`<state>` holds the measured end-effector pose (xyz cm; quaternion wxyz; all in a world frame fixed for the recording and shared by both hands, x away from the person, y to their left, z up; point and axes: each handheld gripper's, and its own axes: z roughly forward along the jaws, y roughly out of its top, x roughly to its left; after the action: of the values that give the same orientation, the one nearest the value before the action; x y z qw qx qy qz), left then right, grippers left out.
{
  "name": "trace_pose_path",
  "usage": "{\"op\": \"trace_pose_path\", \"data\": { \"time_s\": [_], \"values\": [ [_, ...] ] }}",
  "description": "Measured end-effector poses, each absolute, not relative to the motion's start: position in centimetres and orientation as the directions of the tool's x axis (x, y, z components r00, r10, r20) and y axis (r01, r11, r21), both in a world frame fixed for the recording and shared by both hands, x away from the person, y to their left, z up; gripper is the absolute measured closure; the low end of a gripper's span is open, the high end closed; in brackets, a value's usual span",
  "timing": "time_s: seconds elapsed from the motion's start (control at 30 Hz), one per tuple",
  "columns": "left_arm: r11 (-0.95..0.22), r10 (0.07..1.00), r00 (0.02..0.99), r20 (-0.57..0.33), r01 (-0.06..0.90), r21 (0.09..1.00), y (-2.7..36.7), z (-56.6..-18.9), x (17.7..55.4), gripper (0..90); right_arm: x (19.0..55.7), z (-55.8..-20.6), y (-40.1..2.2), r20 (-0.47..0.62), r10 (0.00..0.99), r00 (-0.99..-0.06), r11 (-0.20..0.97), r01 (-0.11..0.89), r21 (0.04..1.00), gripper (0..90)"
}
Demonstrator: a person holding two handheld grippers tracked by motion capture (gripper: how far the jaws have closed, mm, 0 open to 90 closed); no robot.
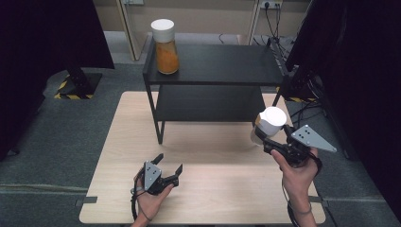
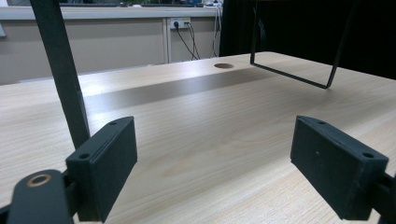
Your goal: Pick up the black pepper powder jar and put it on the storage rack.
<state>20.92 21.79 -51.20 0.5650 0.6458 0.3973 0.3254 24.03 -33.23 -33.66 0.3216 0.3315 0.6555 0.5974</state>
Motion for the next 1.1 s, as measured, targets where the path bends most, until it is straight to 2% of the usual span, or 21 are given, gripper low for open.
{"op": "trace_pose_path", "data": {
  "time_s": [1.1],
  "values": [
    [-0.050,0.879,0.476,-0.025,0.144,0.988,21.8,-51.2,20.9,13.7,25.8,-30.0,-32.5,-0.023,0.837,-0.547,0.043,0.024,0.999,30.9]
  ]
}}
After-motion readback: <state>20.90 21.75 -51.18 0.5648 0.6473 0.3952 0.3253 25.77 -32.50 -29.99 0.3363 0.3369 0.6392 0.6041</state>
